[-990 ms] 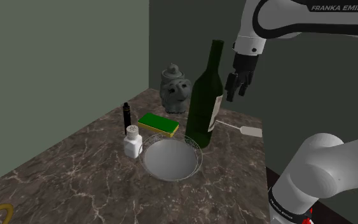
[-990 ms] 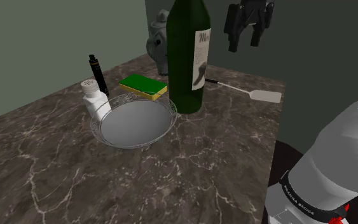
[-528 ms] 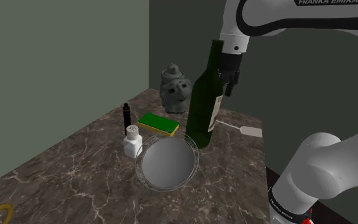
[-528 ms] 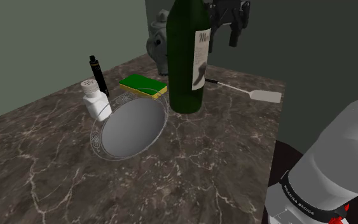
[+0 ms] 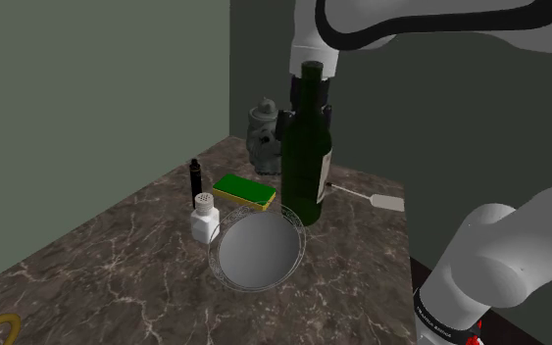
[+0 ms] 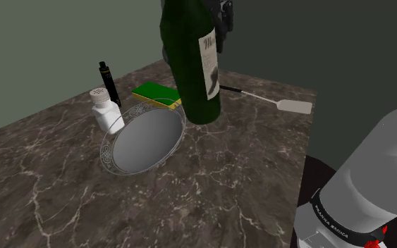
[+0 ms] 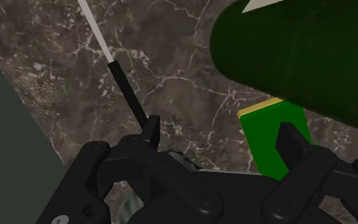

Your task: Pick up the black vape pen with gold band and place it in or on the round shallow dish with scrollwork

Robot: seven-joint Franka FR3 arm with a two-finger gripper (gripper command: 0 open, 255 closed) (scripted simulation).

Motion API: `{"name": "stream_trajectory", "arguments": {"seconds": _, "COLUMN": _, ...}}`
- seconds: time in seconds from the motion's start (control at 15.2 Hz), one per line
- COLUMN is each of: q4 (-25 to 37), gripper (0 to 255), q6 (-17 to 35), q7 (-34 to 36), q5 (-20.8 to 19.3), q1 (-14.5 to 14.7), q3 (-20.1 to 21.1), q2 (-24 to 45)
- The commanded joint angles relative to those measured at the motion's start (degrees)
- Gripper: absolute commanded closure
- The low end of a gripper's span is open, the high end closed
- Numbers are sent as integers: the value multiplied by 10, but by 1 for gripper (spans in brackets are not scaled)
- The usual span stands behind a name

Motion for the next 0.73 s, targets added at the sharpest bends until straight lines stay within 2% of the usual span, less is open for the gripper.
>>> {"name": "stream_trajectory", "arguments": {"seconds": 0.0, "q4": 30, "gripper": 0, "q6": 3, "q7": 29, "q5": 2, "q1": 4, "q3": 21, "q2": 31}}
{"name": "stream_trajectory", "arguments": {"seconds": 0.33, "q4": 119, "gripper": 0, "q6": 8, "q7": 101, "q5": -9, "q1": 13, "q3": 71, "q2": 121}}
{"name": "stream_trajectory", "arguments": {"seconds": 0.66, "q4": 228, "gripper": 0, "q6": 0, "q7": 179, "q5": -44, "q1": 30, "q3": 115, "q2": 227}}
